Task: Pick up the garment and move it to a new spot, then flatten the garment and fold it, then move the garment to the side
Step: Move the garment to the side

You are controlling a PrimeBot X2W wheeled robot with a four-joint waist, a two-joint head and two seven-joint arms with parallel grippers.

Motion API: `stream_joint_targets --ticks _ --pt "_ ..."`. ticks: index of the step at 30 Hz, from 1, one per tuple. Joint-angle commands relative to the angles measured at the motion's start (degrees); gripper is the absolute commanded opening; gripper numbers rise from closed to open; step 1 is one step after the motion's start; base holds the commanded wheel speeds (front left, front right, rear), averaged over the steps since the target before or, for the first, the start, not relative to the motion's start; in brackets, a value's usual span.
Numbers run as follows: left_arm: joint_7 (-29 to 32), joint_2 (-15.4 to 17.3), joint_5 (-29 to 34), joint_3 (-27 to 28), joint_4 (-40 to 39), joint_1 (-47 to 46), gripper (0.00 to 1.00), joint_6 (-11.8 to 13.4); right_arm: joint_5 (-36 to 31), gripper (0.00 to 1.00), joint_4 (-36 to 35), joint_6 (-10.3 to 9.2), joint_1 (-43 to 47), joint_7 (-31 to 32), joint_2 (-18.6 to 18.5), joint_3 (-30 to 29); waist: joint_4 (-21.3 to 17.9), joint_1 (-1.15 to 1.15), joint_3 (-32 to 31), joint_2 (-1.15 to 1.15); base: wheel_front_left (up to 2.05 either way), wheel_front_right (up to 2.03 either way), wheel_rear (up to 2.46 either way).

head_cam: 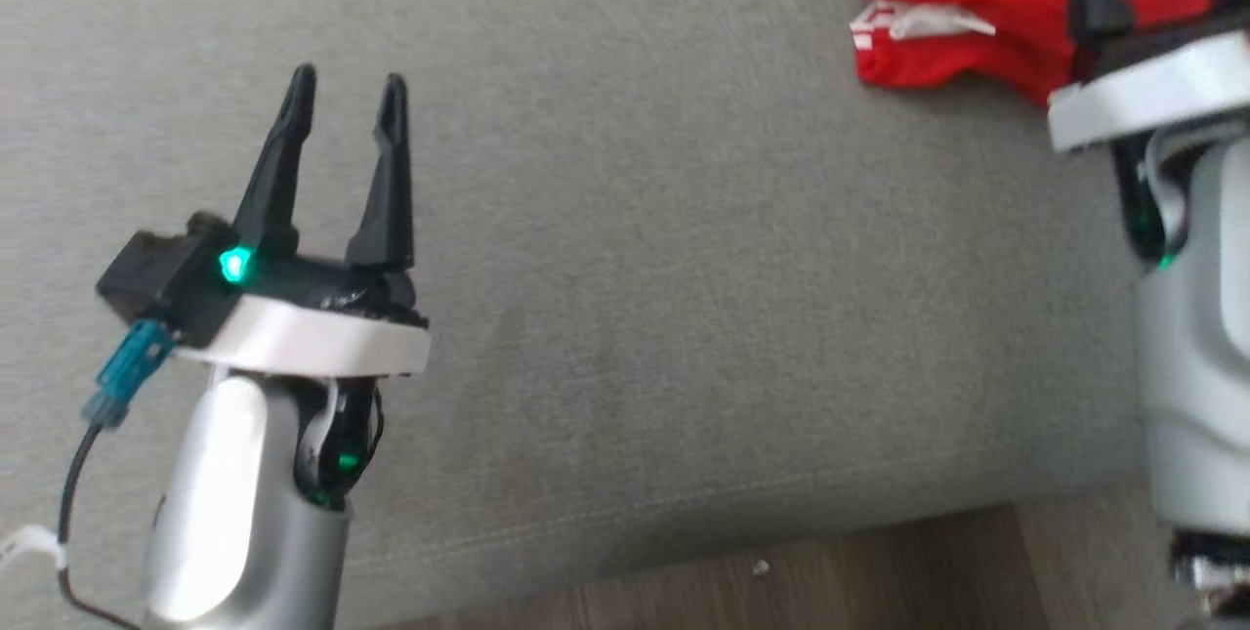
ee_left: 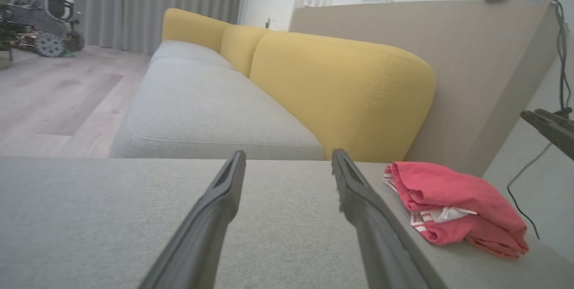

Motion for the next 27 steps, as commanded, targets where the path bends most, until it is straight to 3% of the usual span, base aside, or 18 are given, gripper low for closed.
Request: stream_joint_targets --ticks 1,10,27 --pt "-0.3 0.2 -0.7 2.6 -2.5 0.4 1.0 -0.3 2.0 1.0 -5.0 0.35 2.6 0.6 0.3 2.1 2.4 0.0 -3.2 0.0 0.0 0.0 0.0" --pt "-0.3 -0.2 -2.5 4.4 -4.2 4.9 1.0 -0.2 6.6 1.0 -16.3 0.35 14.9 1.5 0.5 4.3 6.5 0.0 -8.4 0.0 0.0 0.0 0.0" --pt "-0.3 -0.2 -2.4 3.7 -5.6 13.0 1.0 2.1 4.7 1.0 -20.4 0.35 31.2 -3.5 6.6 1.5 8.9 0.0 -12.6 0.0 0.0 0.0 0.0"
